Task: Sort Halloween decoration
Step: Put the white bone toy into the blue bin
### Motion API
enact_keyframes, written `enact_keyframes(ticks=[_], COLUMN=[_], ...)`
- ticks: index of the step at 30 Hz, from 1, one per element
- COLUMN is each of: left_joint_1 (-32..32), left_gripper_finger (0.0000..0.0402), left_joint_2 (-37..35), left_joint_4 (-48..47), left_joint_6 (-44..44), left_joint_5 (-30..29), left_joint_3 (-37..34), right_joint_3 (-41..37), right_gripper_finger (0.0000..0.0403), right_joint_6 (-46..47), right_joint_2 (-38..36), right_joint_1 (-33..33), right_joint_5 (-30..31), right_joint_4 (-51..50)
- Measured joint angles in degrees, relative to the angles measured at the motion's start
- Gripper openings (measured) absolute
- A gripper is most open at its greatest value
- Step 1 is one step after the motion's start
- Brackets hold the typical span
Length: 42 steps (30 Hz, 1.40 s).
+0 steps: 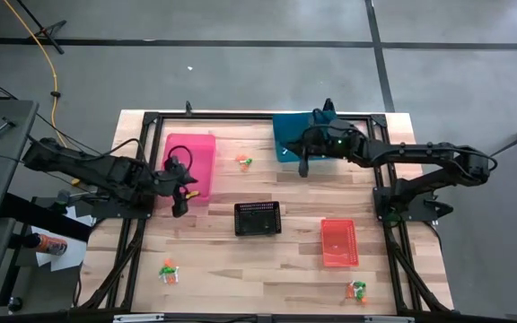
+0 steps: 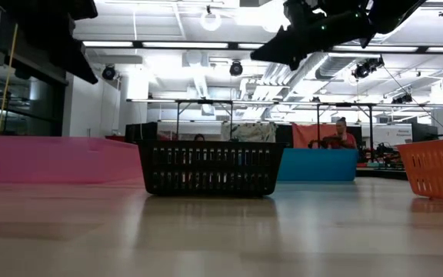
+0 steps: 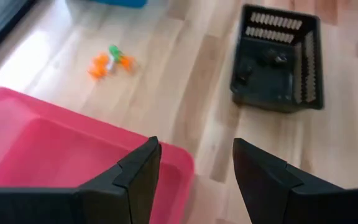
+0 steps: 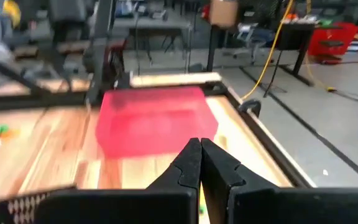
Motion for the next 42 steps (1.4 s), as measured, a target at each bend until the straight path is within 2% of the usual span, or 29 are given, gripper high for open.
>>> enact_keyframes(ticks=[6, 12, 18, 23, 30, 34, 36, 37, 40, 42], left_joint_1=[-1.4, -3.3, -6.5, -11.8, -21.7, -25.0, -25.7, -25.7, -24.4, -24.1], left_gripper_finger=[0.0186, 0.0186, 0.0186, 0.0186, 0.0186, 0.0186, 0.0186, 0.0186, 0.0186, 0.0186], left_joint_2=[1.6, 2.3, 2.3, 3.7, 12.3, 20.1, 24.1, 25.7, 29.5, 30.9], left_joint_4=[3.2, 12.6, 13.7, 13.8, 13.8, 13.8, 13.8, 13.8, 14.0, 14.8], left_joint_6=[-2.4, -6.3, -14.0, -20.1, -26.0, -25.8, -27.3, -29.7, -39.1, -45.6], left_joint_5=[2.7, 6.2, 7.2, 6.8, 1.0, 0.9, 4.0, 7.4, 23.7, 31.8], left_joint_3=[0.0, 0.0, 0.0, 0.0, 0.0, 0.0, 0.0, 0.0, 0.4, 0.7], right_joint_3=[0.0, 0.0, 0.0, 0.0, 0.0, 0.0, 0.0, 0.0, 0.0, 0.0], right_gripper_finger=[0.0000, 0.0000, 0.0000, 0.0000, 0.0000, 0.0000, 0.0000, 0.0000, 0.0000, 0.0000], right_joint_6=[5.2, 13.8, 14.7, 14.9, 13.3, 13.7, 14.2, 15.0, 15.2, 15.3], right_joint_2=[0.0, 0.0, 0.0, 0.0, 0.0, 0.0, 0.0, 0.0, 0.0, 0.0], right_joint_1=[3.3, 7.8, 11.7, 14.0, 16.1, 16.7, 17.1, 17.3, 18.7, 19.9], right_joint_5=[-0.5, -0.5, 0.8, 3.0, 3.0, 3.6, 4.2, 4.7, 4.6, 4.6], right_joint_4=[-5.5, -9.0, -9.3, -9.3, -11.0, -11.3, -10.2, -9.5, -8.3, -8.1])
